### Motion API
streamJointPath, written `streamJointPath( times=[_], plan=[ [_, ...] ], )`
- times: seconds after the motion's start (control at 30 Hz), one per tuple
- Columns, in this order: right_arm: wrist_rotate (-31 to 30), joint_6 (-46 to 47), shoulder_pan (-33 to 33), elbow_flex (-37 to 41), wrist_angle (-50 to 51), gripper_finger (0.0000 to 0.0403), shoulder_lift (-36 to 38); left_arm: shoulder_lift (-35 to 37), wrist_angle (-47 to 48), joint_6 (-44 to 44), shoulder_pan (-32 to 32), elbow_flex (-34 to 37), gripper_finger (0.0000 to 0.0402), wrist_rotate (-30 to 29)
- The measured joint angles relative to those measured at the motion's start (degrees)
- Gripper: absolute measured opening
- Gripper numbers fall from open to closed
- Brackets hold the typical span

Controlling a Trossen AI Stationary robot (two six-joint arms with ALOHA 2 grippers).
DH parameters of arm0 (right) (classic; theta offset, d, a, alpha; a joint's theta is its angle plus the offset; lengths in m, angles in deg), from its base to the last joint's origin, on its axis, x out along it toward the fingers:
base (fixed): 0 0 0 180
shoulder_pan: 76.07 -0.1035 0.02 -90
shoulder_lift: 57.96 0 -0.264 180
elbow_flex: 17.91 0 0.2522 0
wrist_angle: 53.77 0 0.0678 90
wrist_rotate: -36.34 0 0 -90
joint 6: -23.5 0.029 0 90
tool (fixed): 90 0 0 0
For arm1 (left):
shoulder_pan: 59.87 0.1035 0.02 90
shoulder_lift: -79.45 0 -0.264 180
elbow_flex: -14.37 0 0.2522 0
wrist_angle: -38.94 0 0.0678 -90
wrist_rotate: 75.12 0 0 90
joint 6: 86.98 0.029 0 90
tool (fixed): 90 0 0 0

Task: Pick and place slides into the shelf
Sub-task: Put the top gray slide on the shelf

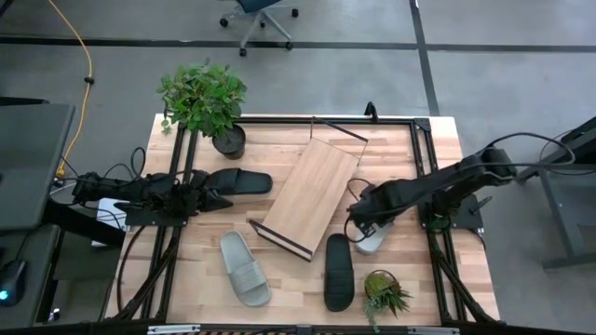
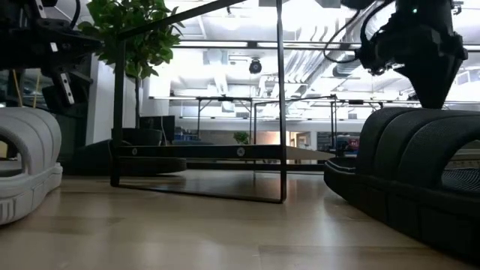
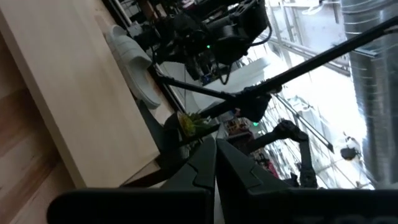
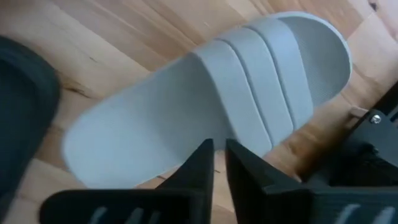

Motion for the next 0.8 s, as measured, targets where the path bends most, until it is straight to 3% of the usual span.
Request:
streamJointPath(
  times=[0.17,0.33,0.8],
  plan=[
    [0.11,0.24,-0.77,0.00,0.23,0.0111,-3.76,0.00,0.00,0.02,-0.01,0.00,0.0001,-0.02],
    [-1.84,0.39,-0.99,0.00,1.81,0.0154,-7.56,0.00,-0.02,0.02,-0.02,0.00,0.0001,-0.02],
    [-8.36,-0.20,-0.97,0.02,4.30,0.0174,-14.41,0.00,-0.05,-0.05,0.00,0.00,0.0001,0.01]
  ],
)
